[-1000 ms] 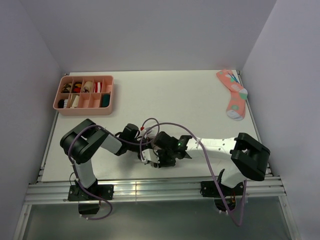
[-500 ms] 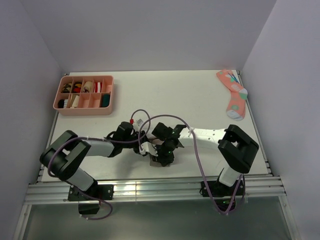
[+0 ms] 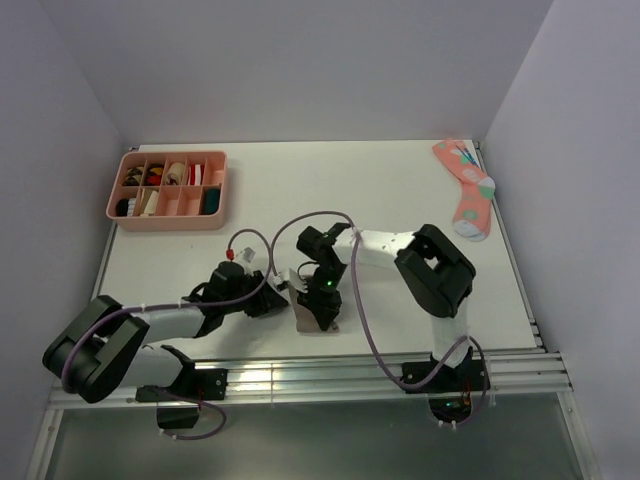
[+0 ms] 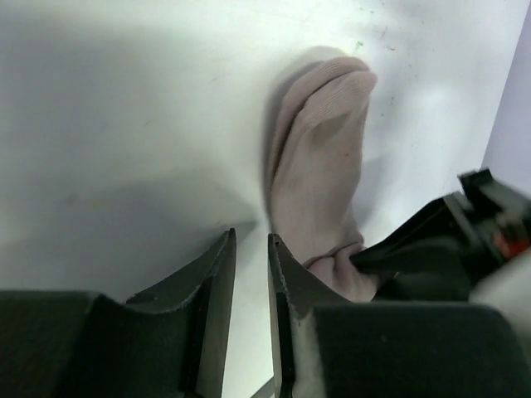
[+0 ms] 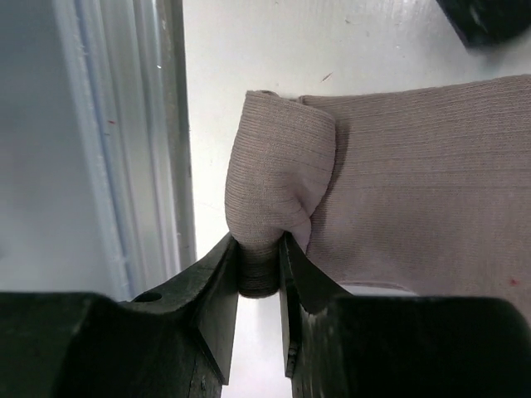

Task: Roll the socks
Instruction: Roll the sock at the center of the board.

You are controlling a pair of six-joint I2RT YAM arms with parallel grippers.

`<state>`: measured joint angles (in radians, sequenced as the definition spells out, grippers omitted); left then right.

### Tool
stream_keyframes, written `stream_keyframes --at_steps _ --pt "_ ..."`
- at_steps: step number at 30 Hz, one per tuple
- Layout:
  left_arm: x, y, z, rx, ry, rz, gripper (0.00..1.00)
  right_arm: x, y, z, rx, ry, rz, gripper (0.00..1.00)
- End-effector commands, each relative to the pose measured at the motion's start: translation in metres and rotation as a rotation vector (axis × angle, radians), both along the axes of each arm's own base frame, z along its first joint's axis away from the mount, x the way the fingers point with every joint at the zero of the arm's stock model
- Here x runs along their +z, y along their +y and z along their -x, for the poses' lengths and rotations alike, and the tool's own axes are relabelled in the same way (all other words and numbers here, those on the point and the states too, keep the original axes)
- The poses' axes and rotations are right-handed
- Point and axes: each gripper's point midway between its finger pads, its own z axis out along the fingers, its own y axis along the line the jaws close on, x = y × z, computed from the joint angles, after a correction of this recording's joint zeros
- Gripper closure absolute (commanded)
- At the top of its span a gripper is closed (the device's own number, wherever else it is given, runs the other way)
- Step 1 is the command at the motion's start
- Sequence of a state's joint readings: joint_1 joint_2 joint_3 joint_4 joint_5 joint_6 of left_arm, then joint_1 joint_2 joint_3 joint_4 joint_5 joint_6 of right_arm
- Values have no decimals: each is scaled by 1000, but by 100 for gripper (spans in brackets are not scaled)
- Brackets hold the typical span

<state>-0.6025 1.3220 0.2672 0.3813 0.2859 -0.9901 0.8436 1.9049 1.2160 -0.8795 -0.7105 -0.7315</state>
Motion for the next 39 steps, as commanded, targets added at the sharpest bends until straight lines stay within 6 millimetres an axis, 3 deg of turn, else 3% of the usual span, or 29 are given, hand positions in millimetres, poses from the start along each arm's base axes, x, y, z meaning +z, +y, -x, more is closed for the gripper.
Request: stream_keyframes --at_steps 1,11,17,20,29,39 --pt "7 10 -4 61 -82 19 73 -1 -9 3 -20 124 75 72" --pt "50 12 -1 29 -353 73 69 -11 -5 -26 -133 200 186 72" --pt "60 -28 18 -125 -482 31 63 -23 -7 -38 -161 231 253 72" --pt "57 -39 23 -170 -513 25 61 -25 -7 -40 -170 282 270 72" --pt "65 -53 12 -200 -655 -39 57 -28 -9 -41 -166 318 282 71" --pt "41 -70 21 -353 -656 -76 53 -34 -14 -39 -162 328 299 71"
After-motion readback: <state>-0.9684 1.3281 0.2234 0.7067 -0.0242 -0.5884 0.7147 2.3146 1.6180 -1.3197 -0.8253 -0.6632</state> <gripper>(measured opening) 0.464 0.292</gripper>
